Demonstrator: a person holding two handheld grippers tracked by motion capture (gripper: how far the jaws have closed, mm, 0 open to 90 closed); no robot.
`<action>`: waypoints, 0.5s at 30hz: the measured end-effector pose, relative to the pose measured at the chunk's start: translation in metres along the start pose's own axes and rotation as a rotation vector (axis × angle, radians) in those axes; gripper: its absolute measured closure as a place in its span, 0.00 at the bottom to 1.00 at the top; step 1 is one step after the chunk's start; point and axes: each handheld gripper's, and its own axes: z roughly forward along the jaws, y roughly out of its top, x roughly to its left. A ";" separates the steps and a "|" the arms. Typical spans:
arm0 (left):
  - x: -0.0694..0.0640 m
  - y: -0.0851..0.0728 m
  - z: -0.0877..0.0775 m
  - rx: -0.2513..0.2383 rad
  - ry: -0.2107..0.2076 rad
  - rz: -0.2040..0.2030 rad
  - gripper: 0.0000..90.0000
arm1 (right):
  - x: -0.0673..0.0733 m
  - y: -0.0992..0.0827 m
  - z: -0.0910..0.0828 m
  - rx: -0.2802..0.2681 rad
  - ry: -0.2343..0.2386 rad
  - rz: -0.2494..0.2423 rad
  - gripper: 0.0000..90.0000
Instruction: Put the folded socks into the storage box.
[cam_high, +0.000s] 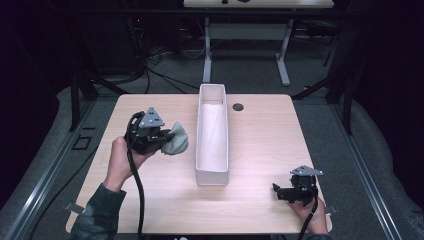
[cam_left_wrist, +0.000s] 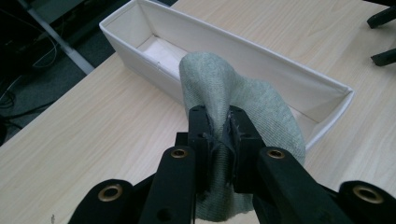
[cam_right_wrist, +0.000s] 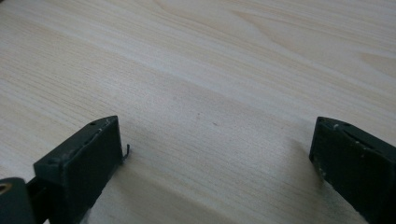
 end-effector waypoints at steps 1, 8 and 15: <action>0.000 0.001 0.001 -0.001 0.000 0.003 0.91 | 0.000 0.000 0.000 0.000 0.000 0.000 0.02; -0.002 0.009 0.004 -0.001 -0.004 0.020 0.91 | 0.000 0.000 0.000 0.005 -0.004 0.000 0.01; -0.004 0.017 0.008 -0.004 -0.015 0.032 0.91 | 0.000 0.000 0.000 0.005 -0.004 0.000 0.01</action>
